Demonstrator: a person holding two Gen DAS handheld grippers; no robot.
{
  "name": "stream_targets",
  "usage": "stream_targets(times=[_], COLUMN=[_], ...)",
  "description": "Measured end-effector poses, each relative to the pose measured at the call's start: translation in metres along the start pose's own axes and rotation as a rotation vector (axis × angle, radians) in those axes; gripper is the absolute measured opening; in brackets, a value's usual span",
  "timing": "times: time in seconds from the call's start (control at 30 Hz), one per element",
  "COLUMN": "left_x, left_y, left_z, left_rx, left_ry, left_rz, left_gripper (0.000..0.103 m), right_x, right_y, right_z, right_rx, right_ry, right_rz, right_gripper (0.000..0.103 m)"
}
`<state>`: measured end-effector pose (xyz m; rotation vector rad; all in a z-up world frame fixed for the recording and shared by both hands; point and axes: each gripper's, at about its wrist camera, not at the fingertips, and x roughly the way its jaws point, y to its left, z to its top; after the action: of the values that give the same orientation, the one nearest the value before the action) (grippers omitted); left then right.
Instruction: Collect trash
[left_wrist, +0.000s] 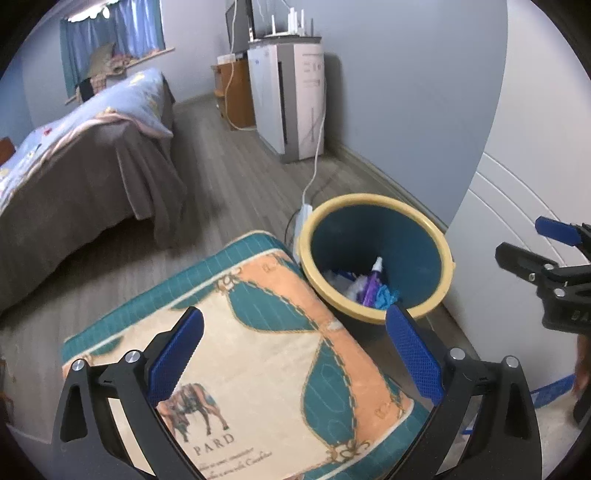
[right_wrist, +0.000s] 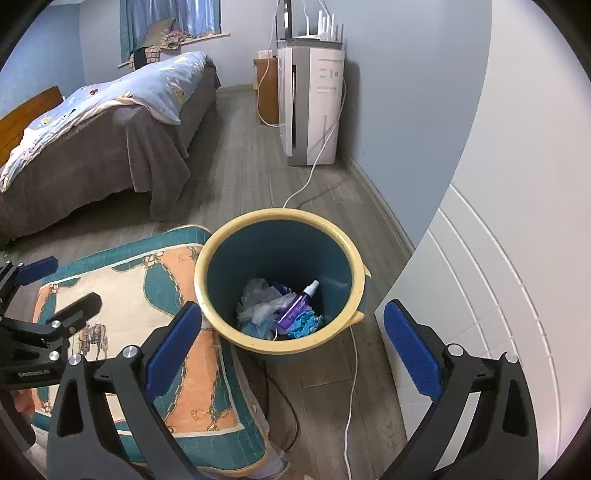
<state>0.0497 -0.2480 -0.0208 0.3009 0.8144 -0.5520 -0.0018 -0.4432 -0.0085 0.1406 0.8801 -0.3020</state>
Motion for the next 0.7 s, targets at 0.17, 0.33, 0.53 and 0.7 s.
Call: stream_targets(times=[0.17,0.33,0.53,0.7], left_x=[-0.0027,-0.0022,-0.002,-0.0013], left_y=[0.0007,0.0013,0.0004,0.0006], left_z=[0.0007,0.0008,0.0017,0.001], left_rx=[-0.001,-0.006,-0.004,-0.009], left_ry=[-0.011,-0.006,-0.004,0.0], left_rz=[-0.007,-0.012,-0.011,-0.016], left_gripper=[0.098,0.098,0.098,0.098], right_x=[0.003,0.0049,0.006,0.0079], right_y=[-0.0053,-0.0033,0.002,0.0025], right_z=[-0.0004,-0.0009,-0.0017,-0.002], right_rx=[0.029,0.025,0.0,-0.004], right_ry=[0.013,0.022,0.029,0.038], right_rz=[-0.002,-0.004,-0.006,-0.01], right_gripper=[0.097,0.097,0.097,0.097])
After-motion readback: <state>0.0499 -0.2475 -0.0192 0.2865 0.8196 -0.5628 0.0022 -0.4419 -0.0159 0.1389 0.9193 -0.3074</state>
